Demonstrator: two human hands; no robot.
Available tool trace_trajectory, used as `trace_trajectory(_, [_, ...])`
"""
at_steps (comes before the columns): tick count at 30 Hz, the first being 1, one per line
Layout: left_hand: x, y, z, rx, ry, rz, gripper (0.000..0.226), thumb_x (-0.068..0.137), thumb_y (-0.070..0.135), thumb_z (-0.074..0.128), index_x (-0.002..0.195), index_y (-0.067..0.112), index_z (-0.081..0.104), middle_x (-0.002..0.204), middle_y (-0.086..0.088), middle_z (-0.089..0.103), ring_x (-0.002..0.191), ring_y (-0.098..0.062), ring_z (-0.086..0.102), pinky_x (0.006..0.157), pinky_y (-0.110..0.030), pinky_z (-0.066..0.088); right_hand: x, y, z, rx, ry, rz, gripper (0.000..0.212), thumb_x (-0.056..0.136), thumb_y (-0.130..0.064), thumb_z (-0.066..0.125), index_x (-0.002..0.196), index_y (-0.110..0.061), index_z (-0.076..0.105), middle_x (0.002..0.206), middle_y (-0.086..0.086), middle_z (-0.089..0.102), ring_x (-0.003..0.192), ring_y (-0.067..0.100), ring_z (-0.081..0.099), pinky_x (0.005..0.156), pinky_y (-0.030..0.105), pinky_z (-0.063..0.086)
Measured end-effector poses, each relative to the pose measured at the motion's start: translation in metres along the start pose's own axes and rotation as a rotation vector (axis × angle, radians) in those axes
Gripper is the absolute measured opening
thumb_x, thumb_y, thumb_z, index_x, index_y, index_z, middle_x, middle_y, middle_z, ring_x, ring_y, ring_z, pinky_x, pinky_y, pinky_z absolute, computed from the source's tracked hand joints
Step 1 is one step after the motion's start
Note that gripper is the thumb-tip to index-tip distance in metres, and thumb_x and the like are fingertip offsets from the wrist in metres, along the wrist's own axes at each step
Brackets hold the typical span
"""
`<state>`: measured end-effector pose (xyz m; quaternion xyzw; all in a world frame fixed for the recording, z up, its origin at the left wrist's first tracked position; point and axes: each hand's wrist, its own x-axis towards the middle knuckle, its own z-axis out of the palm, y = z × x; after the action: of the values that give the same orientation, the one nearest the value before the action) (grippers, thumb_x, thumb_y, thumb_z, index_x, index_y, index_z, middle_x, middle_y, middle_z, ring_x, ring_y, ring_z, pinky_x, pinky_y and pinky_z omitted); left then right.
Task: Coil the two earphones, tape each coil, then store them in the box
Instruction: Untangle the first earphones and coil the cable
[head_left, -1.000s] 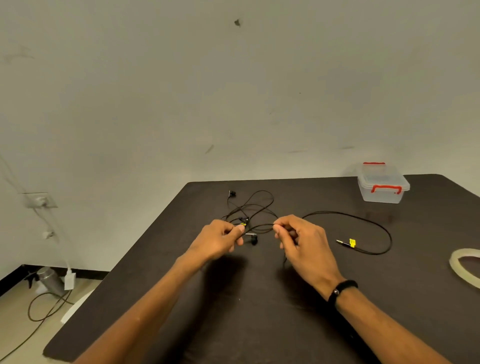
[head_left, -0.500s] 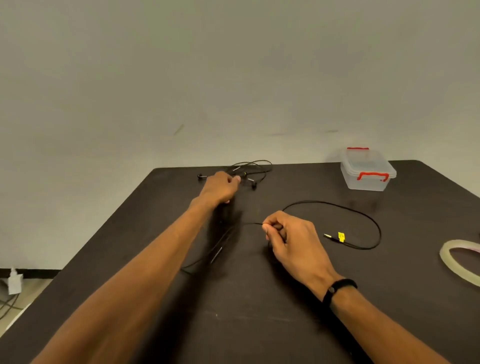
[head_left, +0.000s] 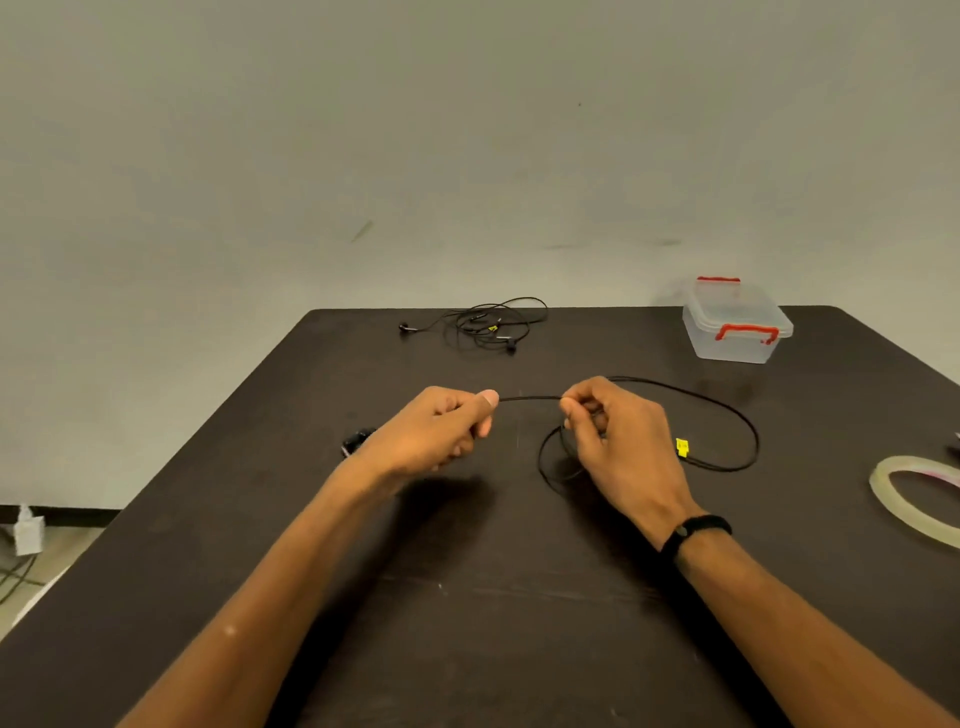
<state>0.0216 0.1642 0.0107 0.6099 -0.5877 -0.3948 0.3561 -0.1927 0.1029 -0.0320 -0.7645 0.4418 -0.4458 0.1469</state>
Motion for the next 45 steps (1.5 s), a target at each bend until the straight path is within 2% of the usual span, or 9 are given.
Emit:
trace_trajectory(14, [-0.003, -0.006, -0.038, -0.069, 0.152, -0.026, 0.048, 0.102, 0.05, 0.056, 0.066, 0.019, 0.053, 0.054, 0.005, 0.035, 0.047, -0.009, 0.024, 0.047, -0.023, 0.021, 0.016, 0.016, -0.027, -0.016, 0.157, 0.182, 0.007, 0.102, -0.03, 0.065, 0.096, -0.028, 0.068, 0.08, -0.014, 0.072, 0.079, 0.008, 0.07, 0.074, 0.045, 0.063])
trace_trajectory(19, [-0.003, -0.009, -0.04, -0.186, 0.086, -0.003, 0.038, 0.105, 0.038, 0.057, 0.081, 0.011, 0.068, 0.058, -0.001, 0.044, 0.048, -0.011, 0.033, 0.048, -0.021, 0.034, 0.018, 0.019, -0.032, -0.042, 0.218, 0.209, 0.006, 0.102, -0.031, 0.063, 0.099, -0.028, 0.068, 0.084, -0.014, 0.072, 0.082, 0.008, 0.069, 0.076, 0.043, 0.062])
trace_trajectory(23, [0.001, -0.011, -0.038, -0.39, -0.003, -0.006, 0.03, 0.106, 0.026, 0.055, 0.097, 0.005, 0.075, 0.064, -0.003, 0.053, 0.055, -0.011, 0.044, 0.057, -0.025, 0.043, 0.019, 0.024, -0.034, -0.057, 0.273, 0.197, 0.01, 0.102, -0.028, 0.064, 0.103, -0.022, 0.071, 0.096, -0.001, 0.072, 0.086, 0.014, 0.066, 0.076, 0.037, 0.057])
trace_trajectory(27, [0.005, -0.011, -0.023, -0.573, 0.013, -0.015, 0.027, 0.106, 0.022, 0.055, 0.1, 0.005, 0.075, 0.074, -0.005, 0.065, 0.063, -0.013, 0.058, 0.063, -0.026, 0.054, 0.014, 0.017, -0.026, -0.13, 0.275, 0.06, 0.024, 0.099, -0.027, 0.069, 0.122, -0.018, 0.069, 0.118, 0.006, 0.056, 0.112, 0.021, 0.05, 0.087, 0.033, 0.048])
trace_trajectory(30, [0.008, -0.006, -0.009, -0.758, 0.092, -0.044, 0.024, 0.106, 0.021, 0.054, 0.103, 0.004, 0.072, 0.087, -0.011, 0.076, 0.071, -0.016, 0.072, 0.071, -0.028, 0.063, 0.008, 0.0, -0.02, -0.131, 0.305, -0.168, 0.016, 0.097, -0.021, 0.072, 0.111, -0.013, 0.069, 0.107, 0.003, 0.058, 0.1, 0.02, 0.053, 0.085, 0.034, 0.049])
trace_trajectory(33, [0.008, -0.005, 0.0, -0.863, 0.123, -0.057, 0.025, 0.107, 0.02, 0.052, 0.105, 0.003, 0.07, 0.095, -0.015, 0.079, 0.079, -0.019, 0.078, 0.077, -0.031, 0.064, -0.002, -0.019, -0.011, -0.033, 0.223, -0.297, 0.006, 0.098, -0.018, 0.071, 0.098, -0.013, 0.068, 0.088, -0.003, 0.062, 0.08, 0.014, 0.056, 0.071, 0.026, 0.048])
trace_trajectory(37, [0.006, -0.003, 0.013, -0.826, 0.062, -0.059, 0.026, 0.107, 0.021, 0.053, 0.105, 0.003, 0.071, 0.099, -0.018, 0.079, 0.084, -0.021, 0.079, 0.075, -0.03, 0.065, -0.01, -0.027, -0.003, 0.116, 0.021, -0.134, 0.024, 0.105, -0.041, 0.059, 0.092, -0.024, 0.069, 0.076, -0.009, 0.065, 0.069, 0.009, 0.06, 0.063, 0.021, 0.047])
trace_trajectory(41, [0.002, 0.001, 0.028, -0.769, -0.044, -0.015, 0.028, 0.106, 0.024, 0.055, 0.107, 0.003, 0.074, 0.1, -0.019, 0.078, 0.085, -0.022, 0.078, 0.076, -0.029, 0.065, -0.009, -0.021, -0.003, 0.207, -0.14, 0.065, 0.05, 0.106, -0.064, 0.038, 0.098, -0.03, 0.075, 0.082, -0.005, 0.075, 0.076, 0.014, 0.07, 0.073, 0.045, 0.058])
trace_trajectory(45, [-0.002, 0.005, 0.044, -0.691, -0.117, 0.043, 0.03, 0.105, 0.024, 0.056, 0.107, 0.002, 0.075, 0.097, -0.018, 0.077, 0.082, -0.021, 0.078, 0.076, -0.028, 0.064, -0.008, -0.027, -0.004, 0.461, -0.191, 0.15, 0.039, 0.107, -0.048, 0.05, 0.093, -0.025, 0.078, 0.085, -0.005, 0.076, 0.082, 0.008, 0.072, 0.079, 0.032, 0.058])
